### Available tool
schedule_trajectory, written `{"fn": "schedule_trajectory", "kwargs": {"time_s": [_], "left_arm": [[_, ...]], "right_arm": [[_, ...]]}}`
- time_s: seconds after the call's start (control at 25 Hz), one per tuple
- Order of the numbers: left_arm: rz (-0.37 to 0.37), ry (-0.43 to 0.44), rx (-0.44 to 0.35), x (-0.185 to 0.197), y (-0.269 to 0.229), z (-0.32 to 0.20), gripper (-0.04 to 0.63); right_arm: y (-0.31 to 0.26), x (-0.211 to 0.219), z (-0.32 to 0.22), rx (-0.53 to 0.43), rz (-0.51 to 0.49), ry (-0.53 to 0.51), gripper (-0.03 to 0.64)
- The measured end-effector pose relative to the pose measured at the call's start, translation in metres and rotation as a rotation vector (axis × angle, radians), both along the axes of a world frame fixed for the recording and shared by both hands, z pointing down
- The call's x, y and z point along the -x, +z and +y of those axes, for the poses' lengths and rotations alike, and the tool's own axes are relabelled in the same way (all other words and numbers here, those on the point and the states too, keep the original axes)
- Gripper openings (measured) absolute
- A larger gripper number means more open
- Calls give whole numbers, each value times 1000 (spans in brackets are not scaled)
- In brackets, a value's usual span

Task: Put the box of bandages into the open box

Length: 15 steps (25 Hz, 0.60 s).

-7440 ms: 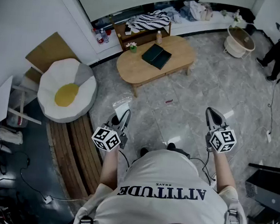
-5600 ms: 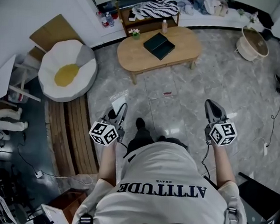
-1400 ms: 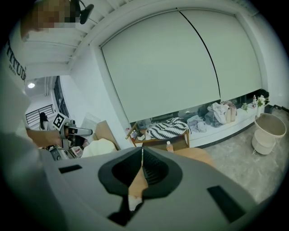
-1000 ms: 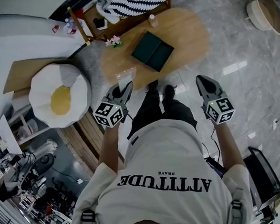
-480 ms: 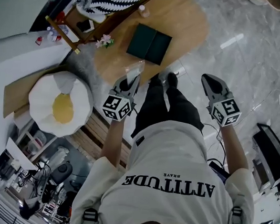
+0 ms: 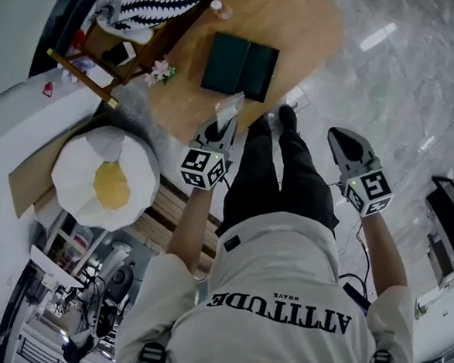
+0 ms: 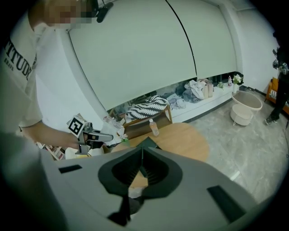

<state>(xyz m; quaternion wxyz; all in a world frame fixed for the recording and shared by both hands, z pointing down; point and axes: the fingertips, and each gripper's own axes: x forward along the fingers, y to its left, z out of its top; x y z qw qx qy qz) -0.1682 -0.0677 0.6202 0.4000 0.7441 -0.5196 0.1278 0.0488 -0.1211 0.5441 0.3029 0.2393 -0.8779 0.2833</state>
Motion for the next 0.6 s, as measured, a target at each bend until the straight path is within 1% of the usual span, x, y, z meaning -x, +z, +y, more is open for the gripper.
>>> {"fn": "schedule_trajectory", "kwargs": {"time_s": [0.24, 0.6], "left_arm": [[8, 43, 62, -3, 58, -19, 40], [-2, 99, 165, -12, 154, -31, 40]], "right_arm": [[42, 14, -8, 17, -13, 52, 23], [112, 10, 5, 106, -14, 138, 23]]}}
